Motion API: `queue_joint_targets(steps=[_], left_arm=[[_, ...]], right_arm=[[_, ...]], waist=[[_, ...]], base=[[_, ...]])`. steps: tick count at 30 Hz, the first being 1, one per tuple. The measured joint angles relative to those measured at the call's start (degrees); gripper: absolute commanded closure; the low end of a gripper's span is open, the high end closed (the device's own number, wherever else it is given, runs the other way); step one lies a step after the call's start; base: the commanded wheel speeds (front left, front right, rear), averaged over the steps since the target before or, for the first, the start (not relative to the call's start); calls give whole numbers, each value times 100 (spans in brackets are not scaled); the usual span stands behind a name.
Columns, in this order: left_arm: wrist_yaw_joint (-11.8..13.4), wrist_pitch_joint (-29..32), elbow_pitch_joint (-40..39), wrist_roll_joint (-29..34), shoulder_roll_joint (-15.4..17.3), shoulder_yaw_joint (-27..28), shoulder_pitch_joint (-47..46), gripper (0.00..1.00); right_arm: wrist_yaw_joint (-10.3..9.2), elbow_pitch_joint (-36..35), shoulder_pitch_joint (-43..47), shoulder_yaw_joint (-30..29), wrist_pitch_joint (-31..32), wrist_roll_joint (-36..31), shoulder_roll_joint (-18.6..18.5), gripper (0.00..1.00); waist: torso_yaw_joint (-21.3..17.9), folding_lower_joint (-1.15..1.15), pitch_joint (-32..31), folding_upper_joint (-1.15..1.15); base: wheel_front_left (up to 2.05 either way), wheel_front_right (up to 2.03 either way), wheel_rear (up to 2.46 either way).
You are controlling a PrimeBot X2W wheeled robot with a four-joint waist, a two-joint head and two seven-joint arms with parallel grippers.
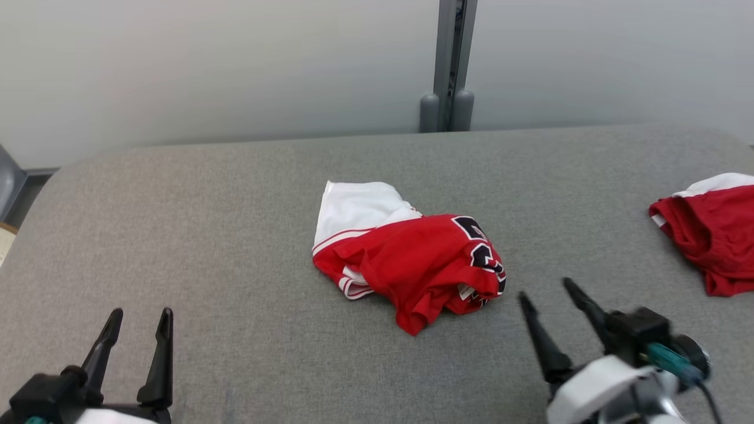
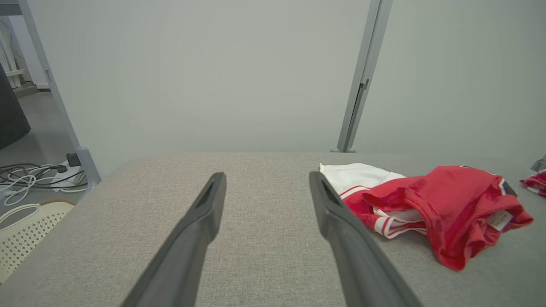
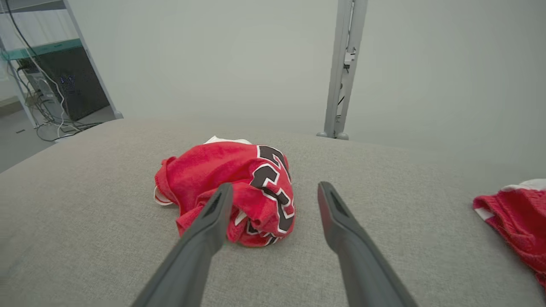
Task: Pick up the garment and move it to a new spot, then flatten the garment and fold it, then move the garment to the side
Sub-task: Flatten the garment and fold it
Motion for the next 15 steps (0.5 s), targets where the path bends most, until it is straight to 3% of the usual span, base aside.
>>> queue_joint_targets(steps=[9,15], left_arm=[[-283,-18,249,96,-159,-366,-851,0],[-478,-163,580,116,-355,-509,-1267,0]], right_arm=[[1,893,-1324,1785,673,21,-347,0],[1,1816,-2147,2406,724,59,-372,0]], waist=[[422,0,458,0],[843,0,679,0]], base=[[0,0,0],[0,0,0]])
